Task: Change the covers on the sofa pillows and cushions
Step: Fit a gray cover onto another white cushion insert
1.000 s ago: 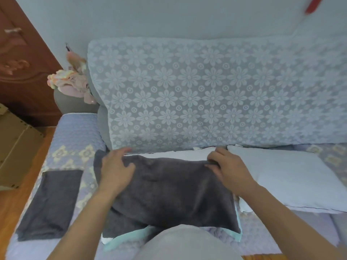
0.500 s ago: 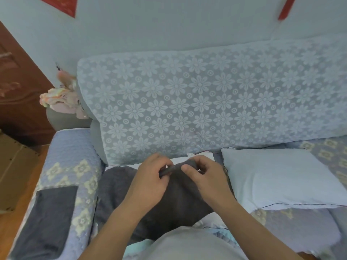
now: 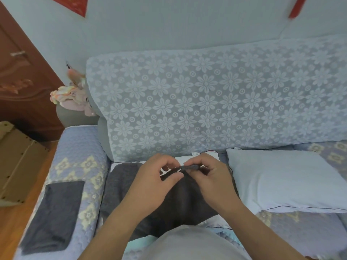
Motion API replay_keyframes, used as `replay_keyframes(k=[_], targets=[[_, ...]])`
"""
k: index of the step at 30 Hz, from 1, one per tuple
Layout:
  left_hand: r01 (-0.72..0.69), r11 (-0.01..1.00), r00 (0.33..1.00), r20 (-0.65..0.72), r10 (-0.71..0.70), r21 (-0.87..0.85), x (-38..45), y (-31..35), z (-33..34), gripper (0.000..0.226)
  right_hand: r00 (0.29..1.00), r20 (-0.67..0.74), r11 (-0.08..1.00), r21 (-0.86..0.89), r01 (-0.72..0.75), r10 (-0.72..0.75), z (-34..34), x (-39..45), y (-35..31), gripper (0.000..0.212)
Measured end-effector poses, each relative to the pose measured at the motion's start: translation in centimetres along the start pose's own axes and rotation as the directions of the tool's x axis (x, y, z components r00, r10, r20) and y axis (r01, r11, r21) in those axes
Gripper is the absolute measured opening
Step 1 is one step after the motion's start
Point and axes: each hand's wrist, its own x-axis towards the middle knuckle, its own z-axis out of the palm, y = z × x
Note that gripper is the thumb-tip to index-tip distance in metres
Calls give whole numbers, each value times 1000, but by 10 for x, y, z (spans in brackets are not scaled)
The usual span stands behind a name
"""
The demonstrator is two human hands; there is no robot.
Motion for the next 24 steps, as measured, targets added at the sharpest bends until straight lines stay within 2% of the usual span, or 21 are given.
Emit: replay_keyframes(k=[4, 7, 9, 11, 13, 15, 16, 17, 20, 22, 24], targets=[[-110, 969, 986, -95, 134, 220, 0, -2, 8, 12, 1000, -21, 999, -47, 17, -18, 4, -2, -5, 29], [-154, 929, 981, -59, 184, 337, -1, -2, 7, 11, 999, 0, 994, -98, 38, -38, 3, -3, -5, 28], [-71, 966, 997, -2, 74, 248, -2, -3, 5, 13, 999, 33, 992, -121, 34, -30, 3, -4, -3, 26], [165, 985, 983, 94, -160, -50, 0, -3, 2, 12, 998, 65, 990, -138, 24, -15, 3, -5, -1, 24], [377, 839, 925, 202, -321, -393, 1, -4, 0, 12, 995, 96, 989, -148, 19, -5, 5, -6, 1, 22], [486, 643, 871, 268, -412, -591, 0, -7, 2, 13, 993, 117, 986, -165, 14, 5, 8, -7, 0, 16], [512, 601, 852, 276, -444, -614, 0, -7, 4, 13, 993, 117, 978, -205, 30, -6, 11, -7, 1, 13], [523, 606, 844, 264, -467, -600, -2, -7, 6, 14, 993, 115, 959, -278, 58, -27, 13, -8, 3, 11], [520, 703, 847, 183, -500, -485, -5, -9, 13, 17, 990, 131, 874, -473, 109, -52, 17, -12, 8, 21], [528, 738, 844, 162, -511, -420, -1, -15, 14, 16, 988, 122, 862, -487, 141, -92, 17, -14, 8, 29], [539, 752, 838, 151, -524, -381, 7, -25, 12, 15, 988, 41, 886, -438, 152, -149, 13, -14, 3, 24]])
